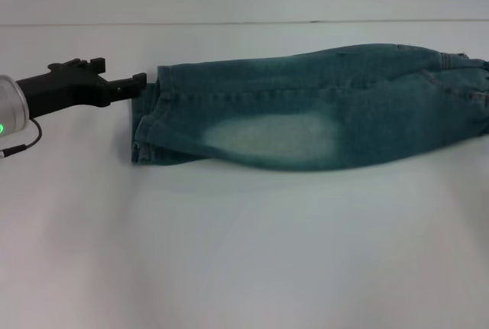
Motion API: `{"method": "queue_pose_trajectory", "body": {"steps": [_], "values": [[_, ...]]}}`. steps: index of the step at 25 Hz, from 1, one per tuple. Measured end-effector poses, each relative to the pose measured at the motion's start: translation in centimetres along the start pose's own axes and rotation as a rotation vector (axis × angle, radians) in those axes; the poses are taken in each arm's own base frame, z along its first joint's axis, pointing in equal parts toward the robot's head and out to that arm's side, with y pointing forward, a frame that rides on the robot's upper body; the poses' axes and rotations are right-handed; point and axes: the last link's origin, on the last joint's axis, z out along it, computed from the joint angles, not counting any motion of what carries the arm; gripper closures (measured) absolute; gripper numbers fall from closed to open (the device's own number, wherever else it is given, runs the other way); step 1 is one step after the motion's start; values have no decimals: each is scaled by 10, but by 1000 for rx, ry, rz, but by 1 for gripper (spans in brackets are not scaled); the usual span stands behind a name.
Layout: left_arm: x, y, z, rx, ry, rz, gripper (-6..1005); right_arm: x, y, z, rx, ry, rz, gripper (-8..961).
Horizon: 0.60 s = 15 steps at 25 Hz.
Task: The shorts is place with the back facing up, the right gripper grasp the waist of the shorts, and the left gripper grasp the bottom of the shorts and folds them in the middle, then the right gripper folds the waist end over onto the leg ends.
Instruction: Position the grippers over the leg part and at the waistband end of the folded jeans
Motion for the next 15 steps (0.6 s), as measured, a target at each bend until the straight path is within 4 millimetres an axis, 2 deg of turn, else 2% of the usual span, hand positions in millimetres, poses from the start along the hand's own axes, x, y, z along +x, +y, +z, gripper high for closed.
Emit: {"method": "queue_pose_trajectory", "body": {"steps": [10,15], "values": [[0,11,-1,-76,-12,10,82,7,-21,-17,75,4,35,-4],[-2,12,-2,-89,-28,18,81,9,-23,-18,68,16,12,-4]]}}
